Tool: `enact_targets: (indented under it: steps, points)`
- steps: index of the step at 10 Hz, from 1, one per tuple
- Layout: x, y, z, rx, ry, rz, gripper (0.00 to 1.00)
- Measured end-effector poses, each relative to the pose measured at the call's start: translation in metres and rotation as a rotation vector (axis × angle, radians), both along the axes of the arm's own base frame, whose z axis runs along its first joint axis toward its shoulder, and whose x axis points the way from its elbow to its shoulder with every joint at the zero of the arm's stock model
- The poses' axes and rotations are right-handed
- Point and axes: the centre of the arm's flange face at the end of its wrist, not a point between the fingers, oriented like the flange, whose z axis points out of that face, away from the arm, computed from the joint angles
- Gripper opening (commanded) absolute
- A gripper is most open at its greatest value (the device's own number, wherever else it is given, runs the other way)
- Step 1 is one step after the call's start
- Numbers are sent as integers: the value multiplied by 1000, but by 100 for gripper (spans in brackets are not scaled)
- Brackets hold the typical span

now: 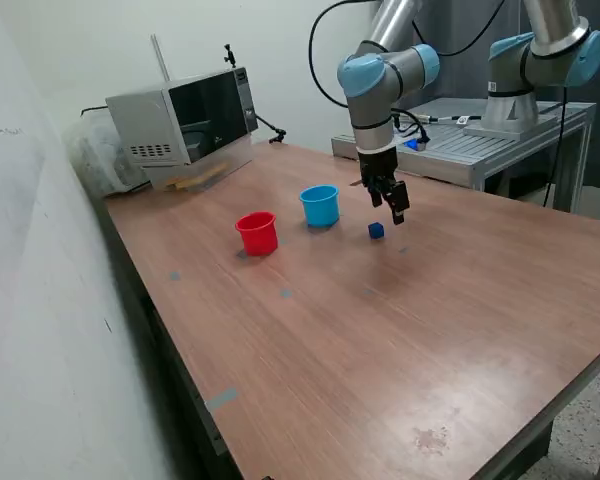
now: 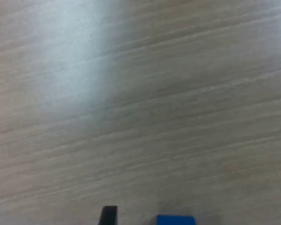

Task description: Place red objects in the red bin, and blue objects in the blue bin.

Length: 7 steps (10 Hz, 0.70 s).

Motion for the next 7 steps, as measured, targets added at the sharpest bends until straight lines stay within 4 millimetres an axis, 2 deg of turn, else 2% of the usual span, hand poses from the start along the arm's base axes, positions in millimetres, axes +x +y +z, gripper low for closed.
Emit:
enact_targets:
  steps: [7]
  points:
    - [-15, 8, -13, -6, -6, 20, 100]
